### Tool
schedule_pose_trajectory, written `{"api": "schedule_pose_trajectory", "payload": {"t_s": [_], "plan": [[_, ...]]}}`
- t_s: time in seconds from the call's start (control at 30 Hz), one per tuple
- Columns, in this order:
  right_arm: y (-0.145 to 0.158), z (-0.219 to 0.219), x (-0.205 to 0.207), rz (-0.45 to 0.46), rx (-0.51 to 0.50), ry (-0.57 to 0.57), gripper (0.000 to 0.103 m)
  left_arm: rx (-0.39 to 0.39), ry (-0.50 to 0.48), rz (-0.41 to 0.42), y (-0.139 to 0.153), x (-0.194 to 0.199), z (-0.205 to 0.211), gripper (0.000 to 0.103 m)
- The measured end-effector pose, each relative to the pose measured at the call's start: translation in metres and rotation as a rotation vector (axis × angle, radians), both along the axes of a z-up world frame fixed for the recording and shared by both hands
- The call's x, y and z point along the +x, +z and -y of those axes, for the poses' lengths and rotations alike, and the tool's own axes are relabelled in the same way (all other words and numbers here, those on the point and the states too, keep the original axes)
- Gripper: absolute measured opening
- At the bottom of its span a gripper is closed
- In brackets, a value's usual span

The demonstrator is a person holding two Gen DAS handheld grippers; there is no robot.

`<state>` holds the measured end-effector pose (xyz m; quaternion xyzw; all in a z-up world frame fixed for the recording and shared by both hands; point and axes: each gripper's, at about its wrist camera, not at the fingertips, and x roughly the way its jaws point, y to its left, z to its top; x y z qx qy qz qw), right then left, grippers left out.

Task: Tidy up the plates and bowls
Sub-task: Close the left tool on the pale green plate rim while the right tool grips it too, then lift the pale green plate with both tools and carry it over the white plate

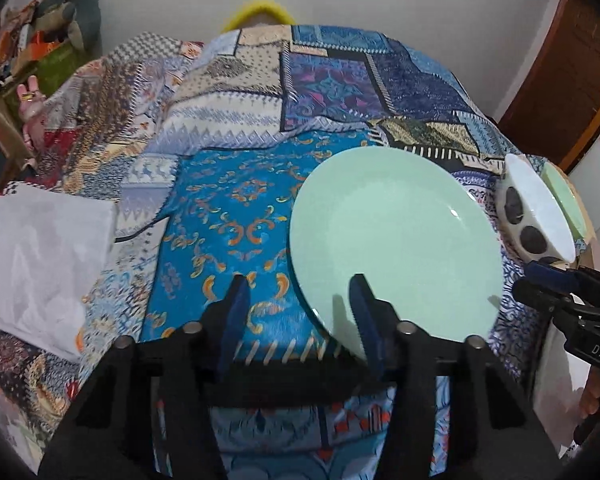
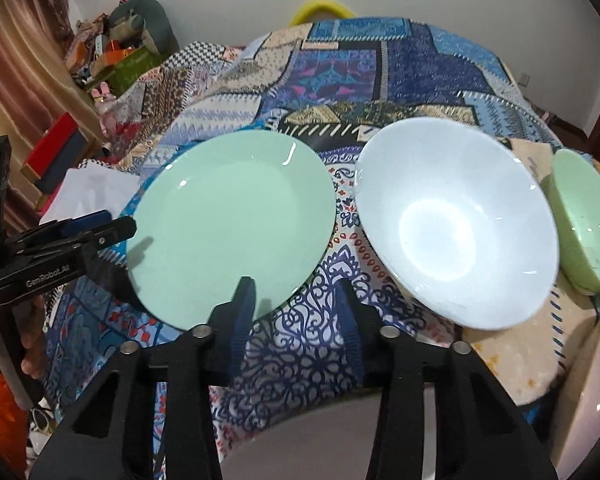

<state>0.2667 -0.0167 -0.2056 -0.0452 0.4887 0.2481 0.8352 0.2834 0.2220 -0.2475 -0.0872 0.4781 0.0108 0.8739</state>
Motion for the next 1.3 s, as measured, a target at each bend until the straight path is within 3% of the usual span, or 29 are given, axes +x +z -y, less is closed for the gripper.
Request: {"api": "schedule_pose_trajectory", "payload": {"t_s": [0.1, 0.13, 0.43, 0.63, 0.93, 1.17, 1.3], "plan": [[-0.006, -0.004, 0.004, -0.017, -0.003, 0.003, 0.032, -0.022, -0.03, -0.019, -0.009, 0.011, 0.002, 0.026], [-0.007, -0.006, 0.006, -0.02, -0.001, 0.002, 0.032, -0.029, -0.034, -0.026, -0.013, 0.015, 0.002, 0.024], [-0.01, -0.008, 0.013, -0.057, 0.014, 0.006, 0.028, -0.04, -0.039, -0.004, -0.013, 0.011, 0.002, 0.024], [-0.009, -0.013, -0.001, -0.077, 0.015, 0.065, 0.028, -0.015, -0.038, -0.031, -0.01, -0.015, 0.005, 0.024], [-0.012, -0.02, -0.019, -0.078, -0.013, 0.156, 0.027, -0.059, -0.041, -0.079, -0.008, -0.067, 0.003, 0.024], [-0.016, -0.025, 0.001, -0.088, -0.035, 0.134, 0.023, -0.057, -0.023, -0.081, -0.011, -0.063, 0.001, 0.024], [-0.023, -0.036, 0.003, -0.079, -0.072, 0.177, 0.023, -0.061, -0.031, -0.074, -0.014, -0.059, 0.0, 0.026]]}}
